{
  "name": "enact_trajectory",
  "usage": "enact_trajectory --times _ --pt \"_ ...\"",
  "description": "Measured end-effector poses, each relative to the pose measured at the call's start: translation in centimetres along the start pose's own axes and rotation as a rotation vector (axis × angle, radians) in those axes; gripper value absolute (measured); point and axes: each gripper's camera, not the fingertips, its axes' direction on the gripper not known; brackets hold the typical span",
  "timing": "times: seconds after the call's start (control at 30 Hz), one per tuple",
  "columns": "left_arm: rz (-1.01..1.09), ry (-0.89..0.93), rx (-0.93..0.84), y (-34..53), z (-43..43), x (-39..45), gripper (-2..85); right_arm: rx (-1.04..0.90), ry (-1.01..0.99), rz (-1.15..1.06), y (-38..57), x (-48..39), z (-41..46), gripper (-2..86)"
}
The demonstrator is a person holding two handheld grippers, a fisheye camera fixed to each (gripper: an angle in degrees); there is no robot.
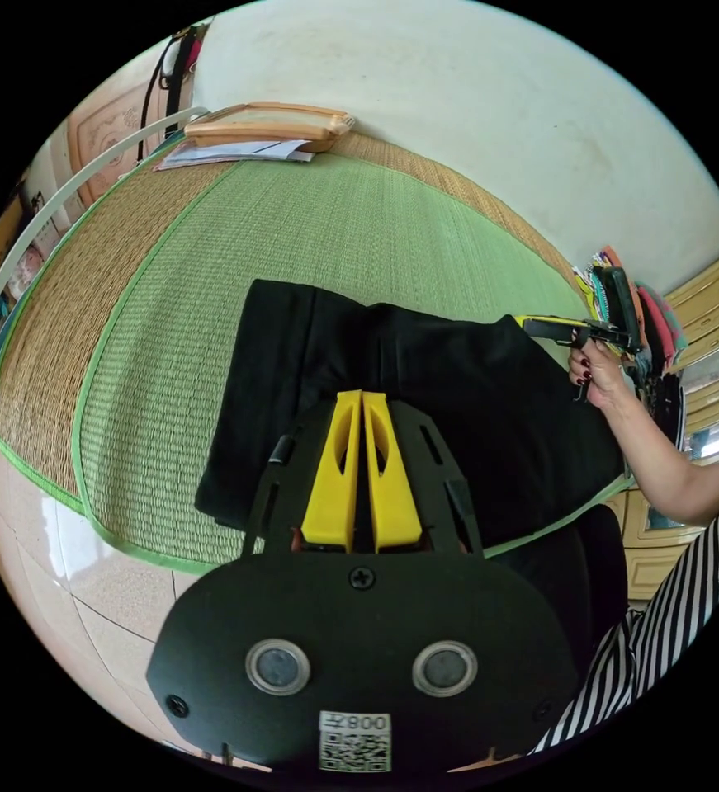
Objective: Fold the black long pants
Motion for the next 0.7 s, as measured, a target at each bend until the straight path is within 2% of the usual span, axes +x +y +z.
enact_trajectory --times 0.17,0.27,0.33,0.43,0.57,0.7 --pt "-0.01 0.008 0.002 1.0 0.3 -0.7 0.1 0.09 0.075 0.044 1.9 -0.4 -2.1 0.1" --pt "-0.012 0.007 0.004 1.5 0.4 -0.9 0.2 0.126 -0.033 0.003 3.1 -1.7 -2.7 0.1" --pt "-0.014 0.01 0.004 1.8 0.4 -1.1 0.2 0.095 -0.017 -0.057 3.8 -3.3 -1.8 0.1" --pt "-0.015 0.014 0.003 2.1 0.3 -1.3 0.2 -0.005 0.154 -0.088 4.4 -4.4 1.4 0.1" --pt "-0.03 0.023 -0.006 2.6 -0.2 -1.4 0.2 -0.017 0.068 -0.004 5.3 -2.9 2.9 0.1" --pt "-0.044 0.046 0.027 2.5 -1.4 -1.0 0.2 -0.015 0.091 -0.01 6.6 -3.8 3.5 0.1"
